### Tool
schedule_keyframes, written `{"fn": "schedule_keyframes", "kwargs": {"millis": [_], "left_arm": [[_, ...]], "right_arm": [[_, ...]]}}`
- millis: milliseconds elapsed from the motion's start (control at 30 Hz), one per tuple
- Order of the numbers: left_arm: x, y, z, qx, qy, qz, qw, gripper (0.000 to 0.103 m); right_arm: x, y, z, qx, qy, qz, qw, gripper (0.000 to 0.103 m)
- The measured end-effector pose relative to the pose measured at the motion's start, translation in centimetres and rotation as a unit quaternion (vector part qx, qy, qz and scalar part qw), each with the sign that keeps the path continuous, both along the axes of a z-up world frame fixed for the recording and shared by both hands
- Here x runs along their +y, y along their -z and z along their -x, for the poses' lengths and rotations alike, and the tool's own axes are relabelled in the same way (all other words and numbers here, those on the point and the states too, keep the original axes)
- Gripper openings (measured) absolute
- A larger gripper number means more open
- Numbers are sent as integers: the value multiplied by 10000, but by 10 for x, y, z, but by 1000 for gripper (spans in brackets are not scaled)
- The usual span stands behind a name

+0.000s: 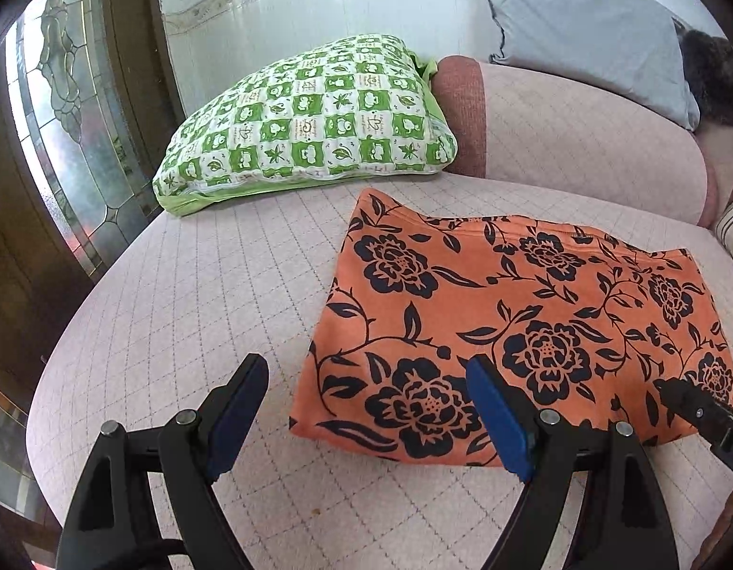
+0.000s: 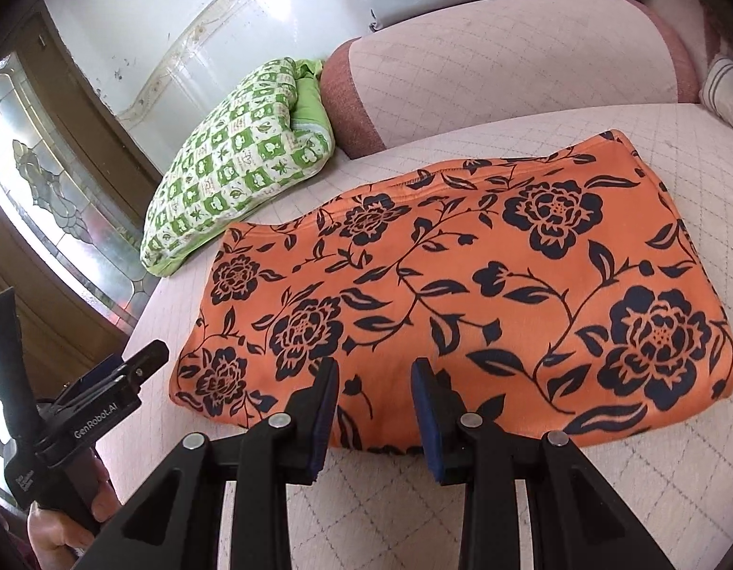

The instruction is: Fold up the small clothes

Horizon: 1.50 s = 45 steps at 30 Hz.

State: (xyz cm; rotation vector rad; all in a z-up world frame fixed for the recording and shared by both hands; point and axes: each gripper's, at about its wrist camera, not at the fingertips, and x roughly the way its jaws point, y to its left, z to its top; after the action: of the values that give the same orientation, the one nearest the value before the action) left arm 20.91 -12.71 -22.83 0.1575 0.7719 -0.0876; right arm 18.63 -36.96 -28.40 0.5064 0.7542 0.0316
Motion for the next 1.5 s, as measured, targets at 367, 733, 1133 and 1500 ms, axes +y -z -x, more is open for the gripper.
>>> {"fn": "schedule_keyframes", "kwargs": {"millis": [367, 733, 1133, 1500], "left_arm": [[1, 0, 14, 31, 62, 49, 10000, 86], [19, 42, -11, 1296, -217, 679, 9890, 86], [21, 49, -42, 1242, -547, 575, 9891, 86], [32, 56, -77, 1395, -713, 655, 9855, 86]], "right_arm": [[-2, 3, 16, 48, 30, -97, 9999, 34], [-68, 35, 47, 298, 805, -1423, 9861, 67], [-150, 79, 63, 396, 2371, -2880, 9269, 66], [-163, 79, 16, 227, 2683, -2383, 9331, 20]]}}
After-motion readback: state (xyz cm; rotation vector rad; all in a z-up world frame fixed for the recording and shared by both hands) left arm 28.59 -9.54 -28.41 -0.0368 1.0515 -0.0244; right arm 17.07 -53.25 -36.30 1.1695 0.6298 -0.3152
